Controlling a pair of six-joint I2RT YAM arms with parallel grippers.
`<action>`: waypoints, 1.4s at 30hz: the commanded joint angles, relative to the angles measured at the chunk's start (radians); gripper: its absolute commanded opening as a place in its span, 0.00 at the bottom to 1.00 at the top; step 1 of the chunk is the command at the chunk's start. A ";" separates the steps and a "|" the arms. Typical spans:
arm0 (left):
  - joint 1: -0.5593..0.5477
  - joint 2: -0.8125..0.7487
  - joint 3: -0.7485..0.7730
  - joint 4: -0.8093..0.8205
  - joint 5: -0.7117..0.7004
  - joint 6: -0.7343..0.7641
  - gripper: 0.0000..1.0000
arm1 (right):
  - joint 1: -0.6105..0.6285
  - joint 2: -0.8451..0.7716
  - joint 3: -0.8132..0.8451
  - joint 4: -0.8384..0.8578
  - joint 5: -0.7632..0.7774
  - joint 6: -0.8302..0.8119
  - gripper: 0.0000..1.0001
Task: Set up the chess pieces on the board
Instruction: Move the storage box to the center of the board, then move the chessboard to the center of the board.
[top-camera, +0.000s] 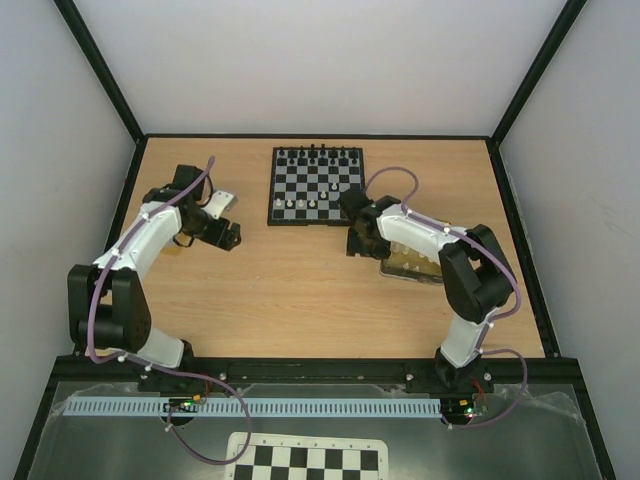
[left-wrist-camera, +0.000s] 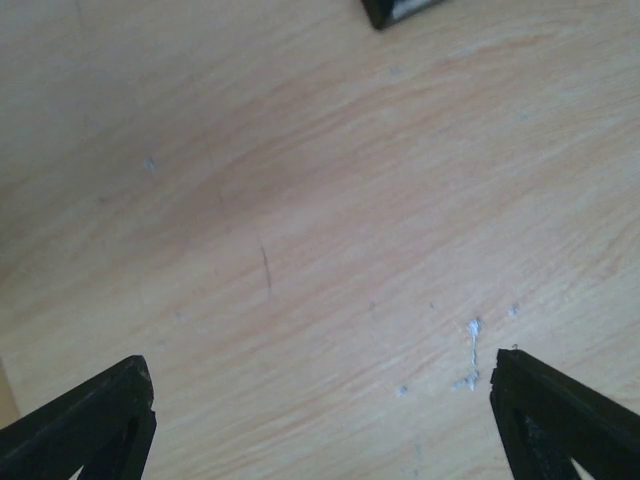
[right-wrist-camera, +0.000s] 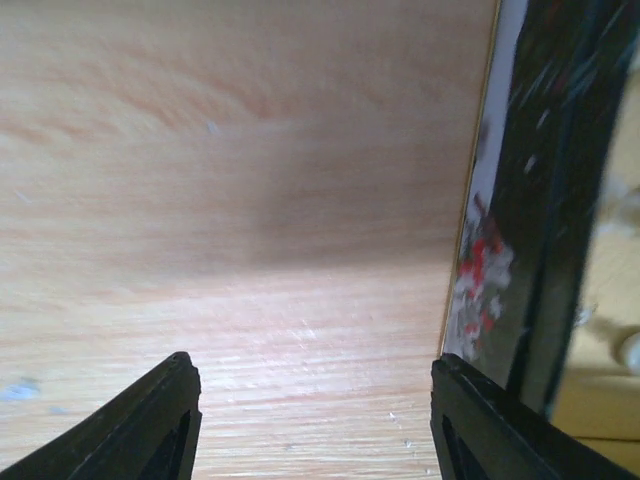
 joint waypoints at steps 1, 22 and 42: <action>-0.004 0.081 0.131 -0.003 -0.035 -0.003 0.87 | -0.057 0.020 0.165 -0.055 0.046 -0.034 0.61; -0.022 0.846 1.092 -0.201 -0.054 -0.098 0.08 | -0.312 0.584 1.027 -0.200 -0.001 -0.119 0.24; -0.026 1.103 1.326 -0.101 -0.129 -0.202 0.46 | -0.332 0.764 1.140 -0.095 0.020 -0.070 0.41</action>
